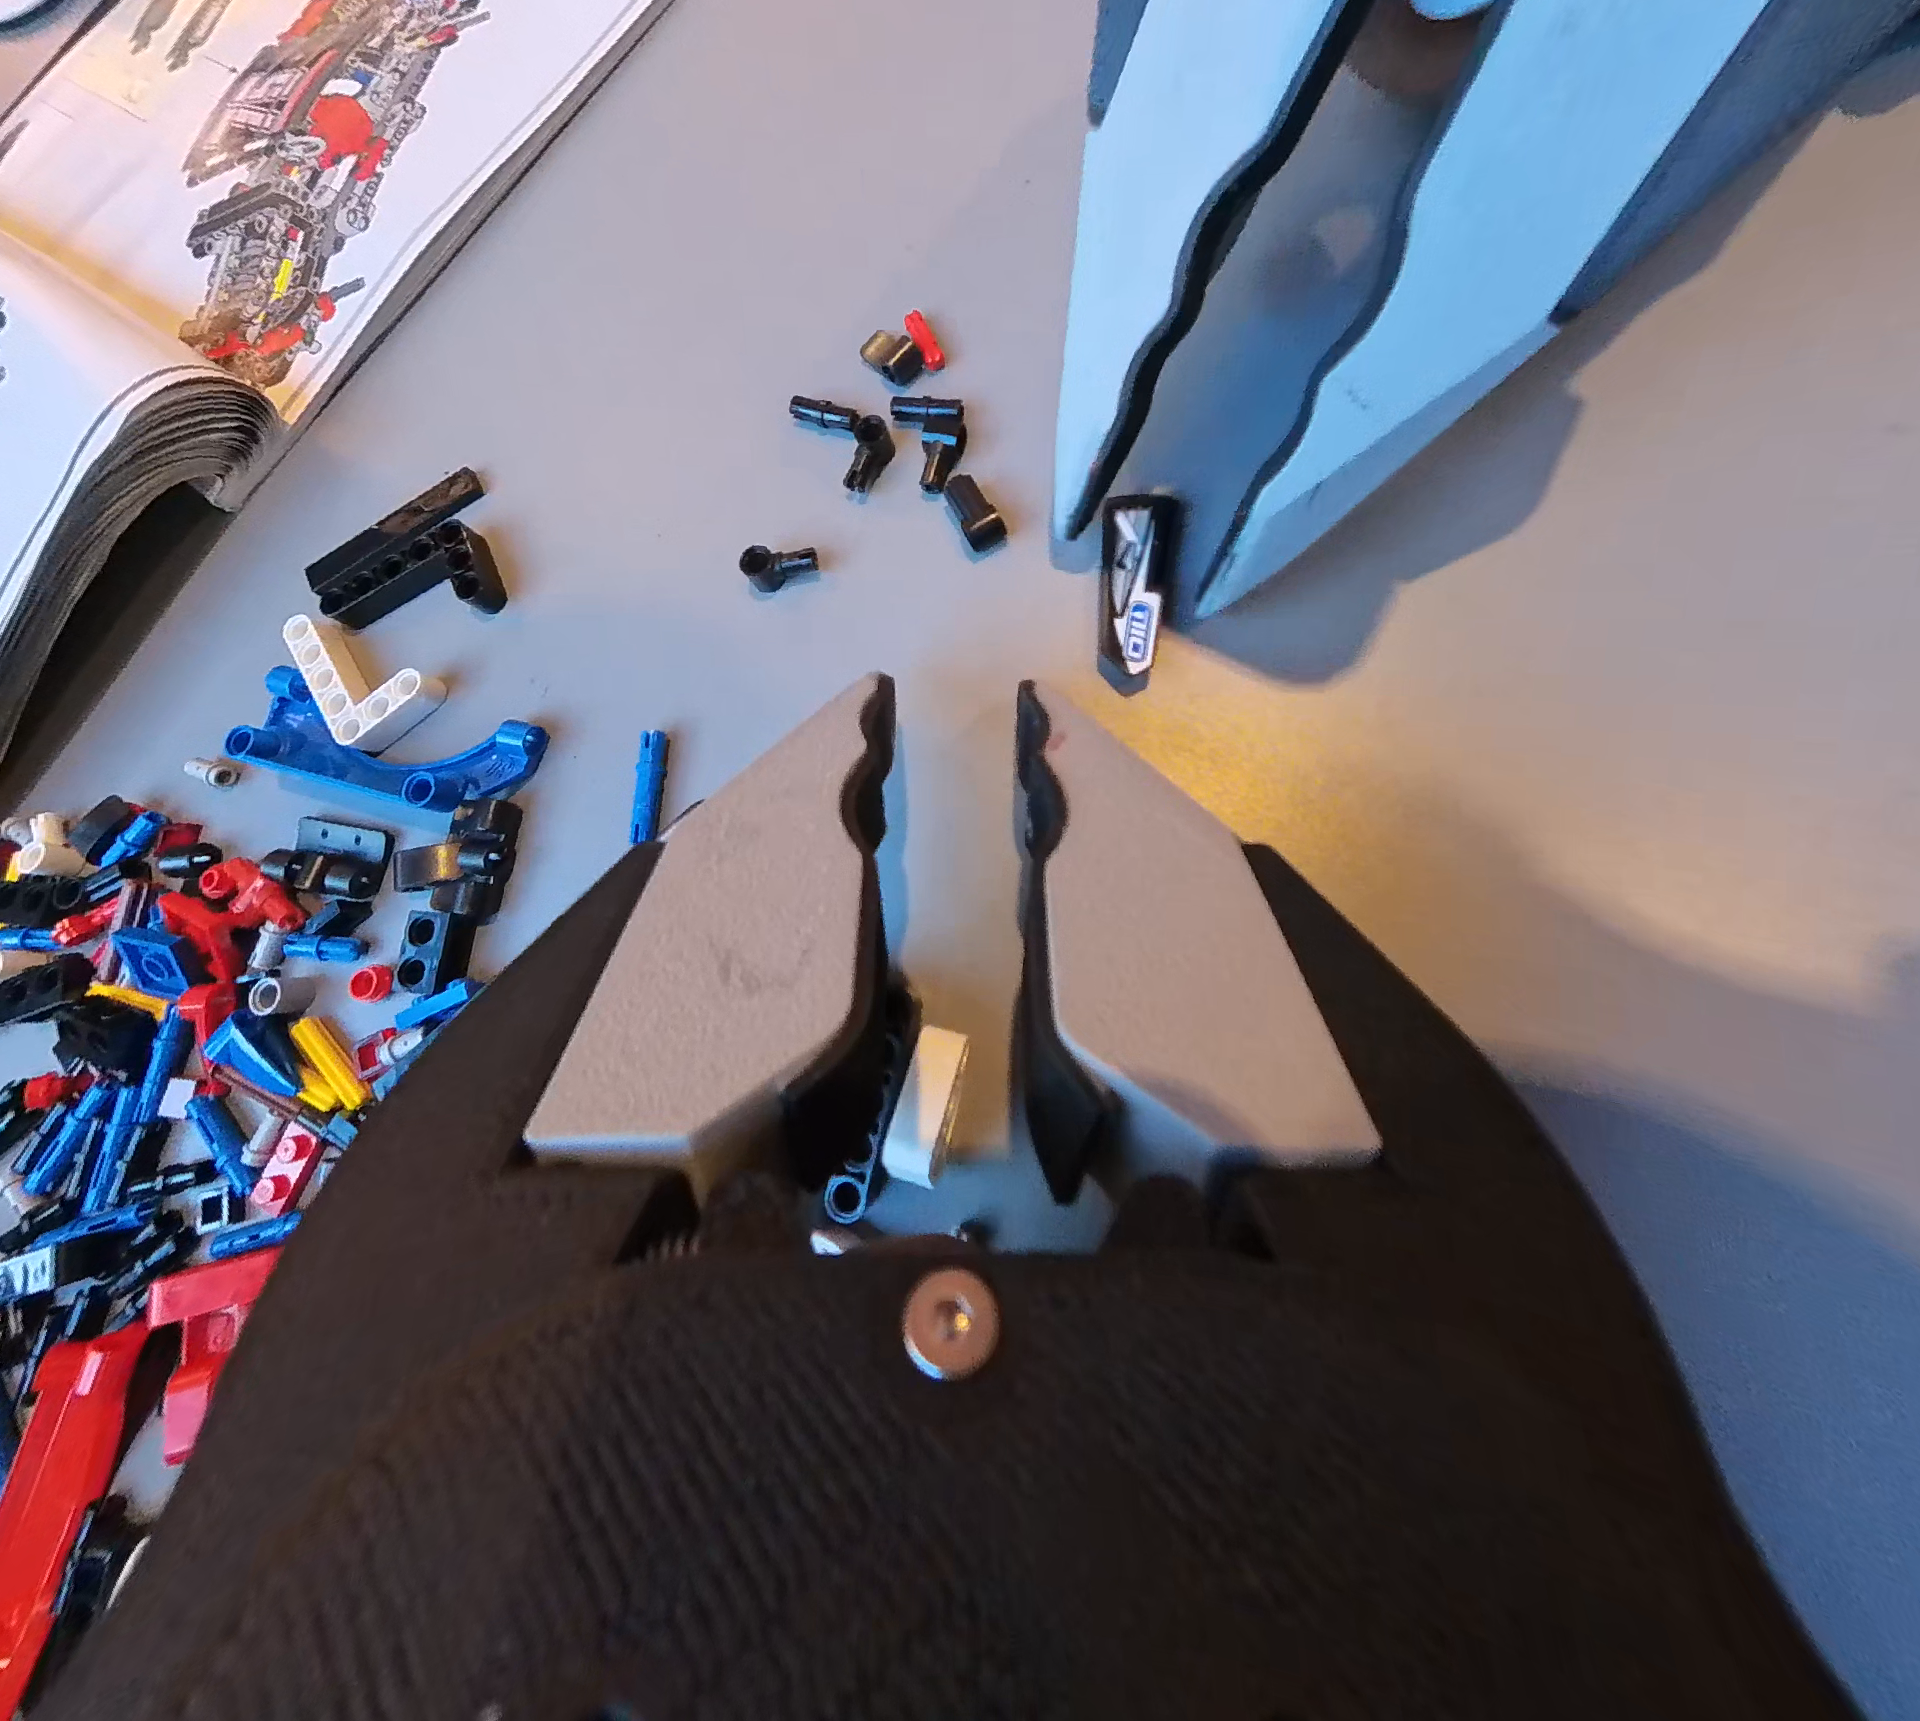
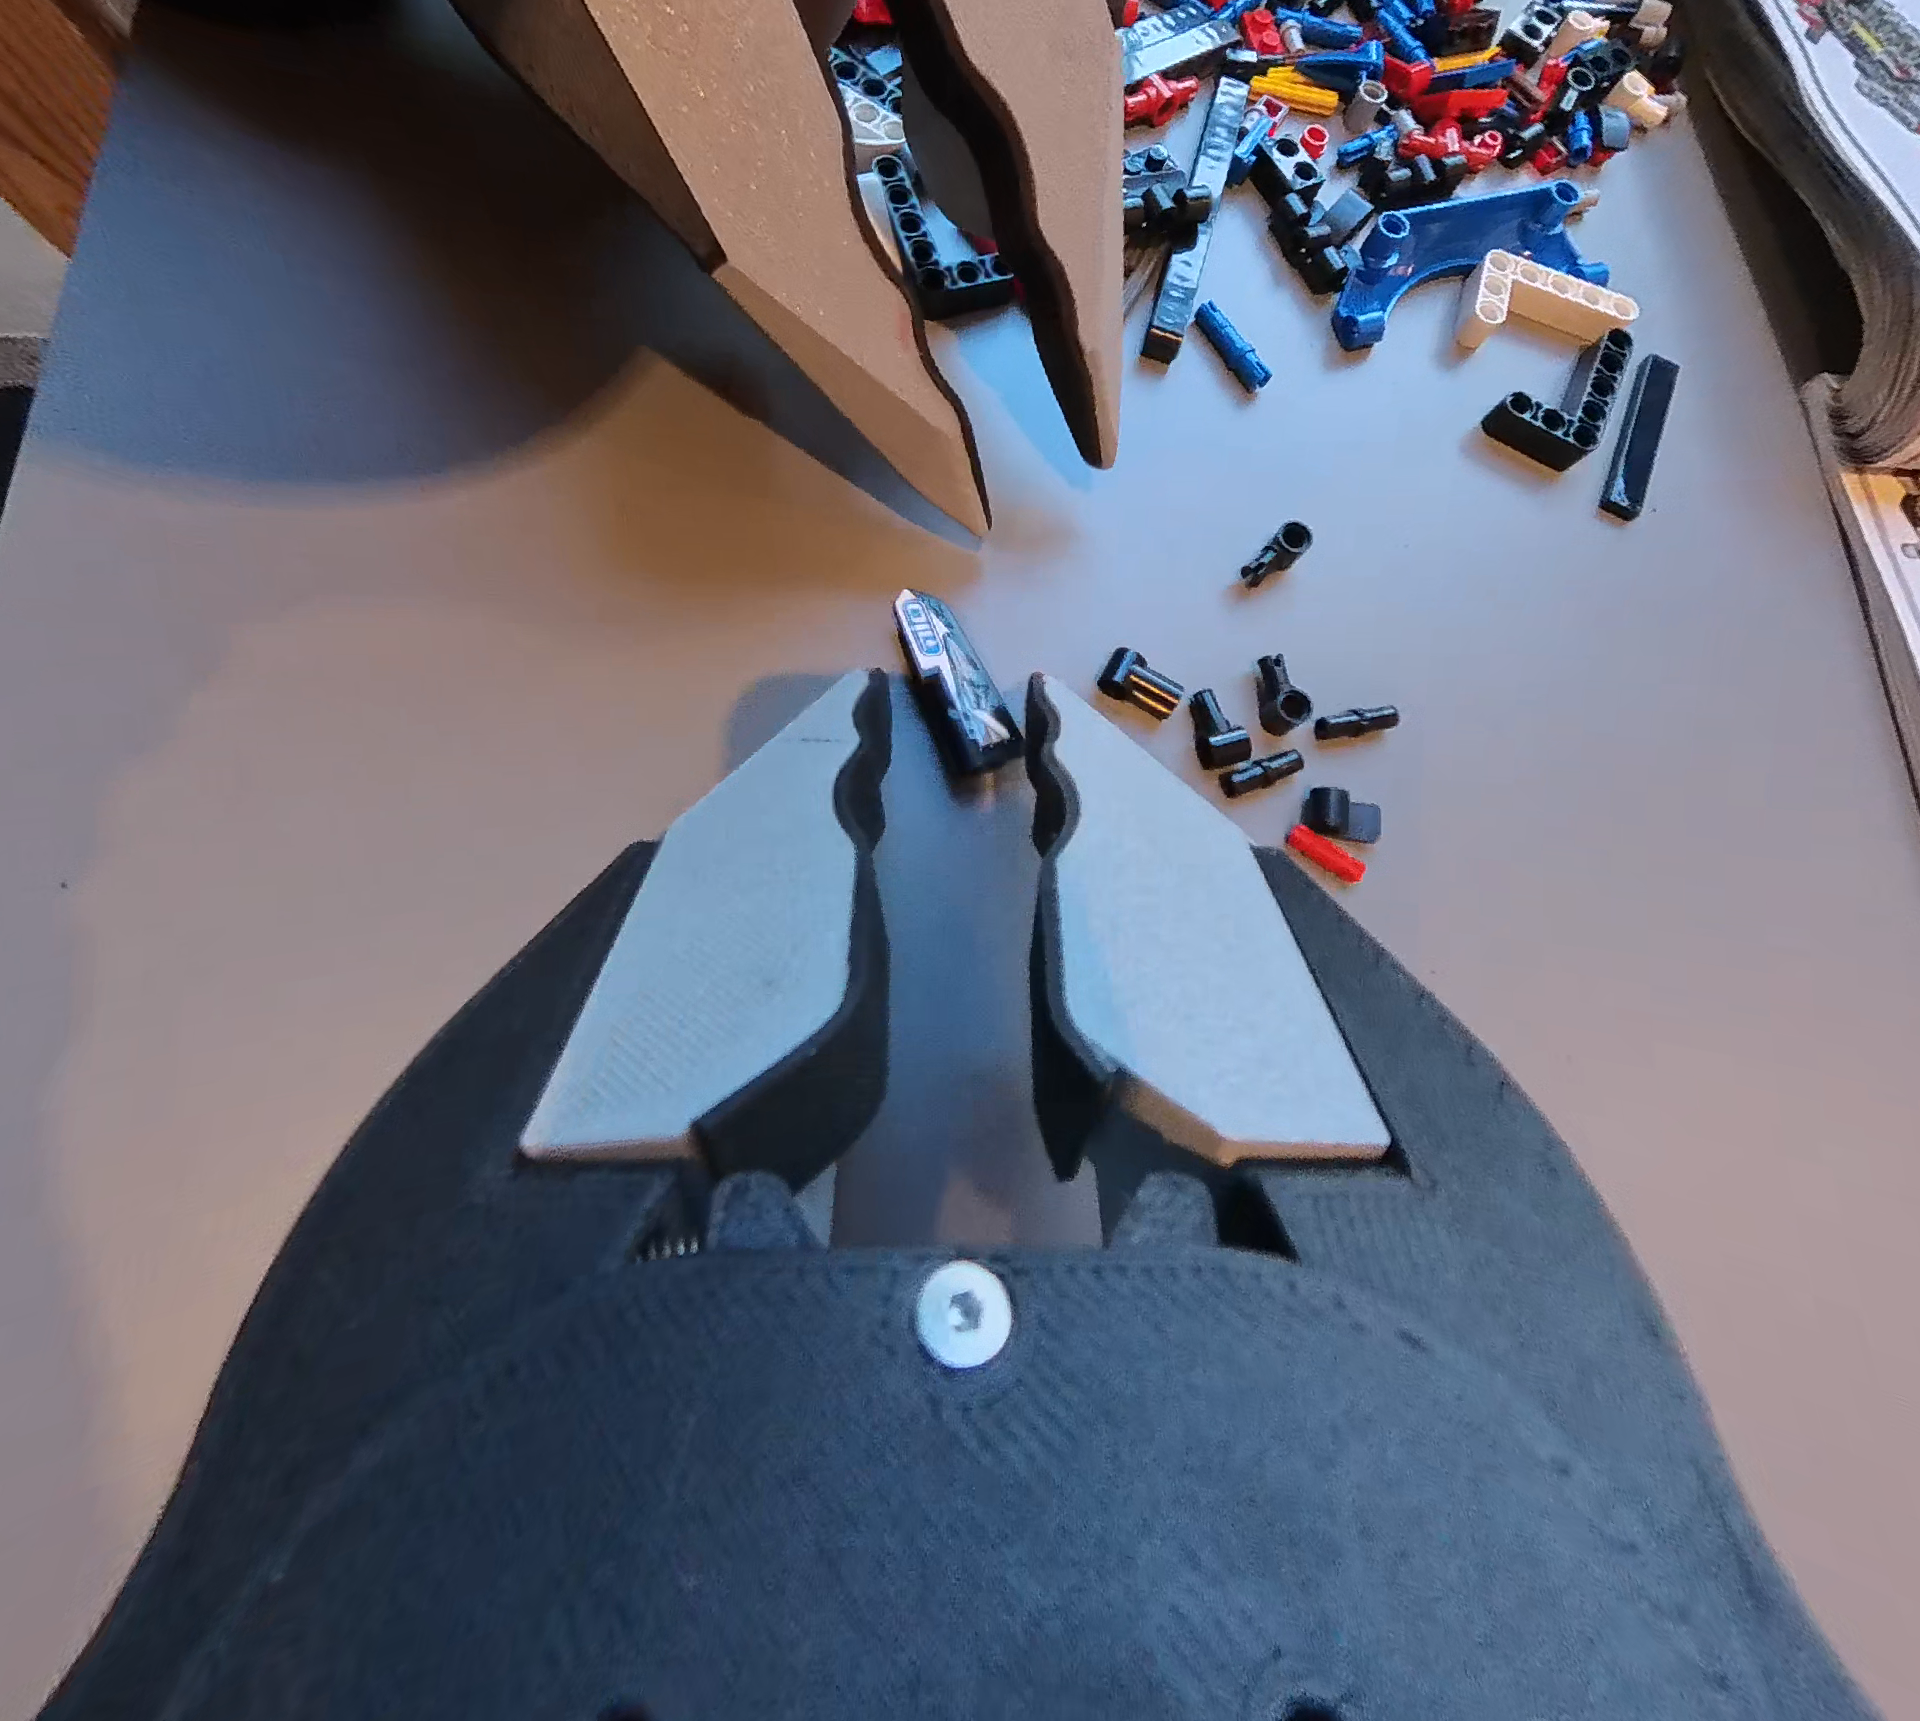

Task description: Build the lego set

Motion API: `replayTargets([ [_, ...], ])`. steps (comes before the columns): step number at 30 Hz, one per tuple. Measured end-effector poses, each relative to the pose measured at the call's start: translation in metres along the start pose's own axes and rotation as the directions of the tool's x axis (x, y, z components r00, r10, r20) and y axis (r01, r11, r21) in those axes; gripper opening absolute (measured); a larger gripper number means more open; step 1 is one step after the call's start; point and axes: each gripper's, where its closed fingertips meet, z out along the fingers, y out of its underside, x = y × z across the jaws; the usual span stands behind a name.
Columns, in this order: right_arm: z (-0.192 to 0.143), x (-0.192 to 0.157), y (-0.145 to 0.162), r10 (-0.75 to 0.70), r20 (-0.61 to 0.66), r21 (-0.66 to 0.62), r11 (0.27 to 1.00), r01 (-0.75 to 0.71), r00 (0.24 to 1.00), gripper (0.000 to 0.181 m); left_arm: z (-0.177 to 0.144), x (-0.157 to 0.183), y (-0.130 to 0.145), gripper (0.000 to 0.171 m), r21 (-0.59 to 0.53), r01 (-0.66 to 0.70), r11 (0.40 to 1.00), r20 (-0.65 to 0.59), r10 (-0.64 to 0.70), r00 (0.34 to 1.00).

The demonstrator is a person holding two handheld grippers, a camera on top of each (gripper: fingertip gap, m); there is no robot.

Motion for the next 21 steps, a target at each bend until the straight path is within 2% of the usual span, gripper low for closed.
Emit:
replayTargets([
  [4,0.003,0.002,0.003,-0.016,-0.017,-0.026,1.000,0.016,1.000,0.014,0.000,0.002,-0.001,0.020,0.002,-0.004,1.000,-0.009,0.004,1.000],
  [11,0.002,0.003,0.001,-0.053,-0.060,-0.017,0.998,0.052,0.997,0.012,-0.001,0.002,-0.001,0.020,0.006,0.004,1.000,-0.015,-0.004,1.000],
  [21,-0.017,0.011,-0.024,0.086,-0.031,0.179,0.981,-0.080,0.996,0.012,-0.003,0.004,-0.005,0.020,0.029,0.008,1.000,-0.029,-0.007,1.000],
])
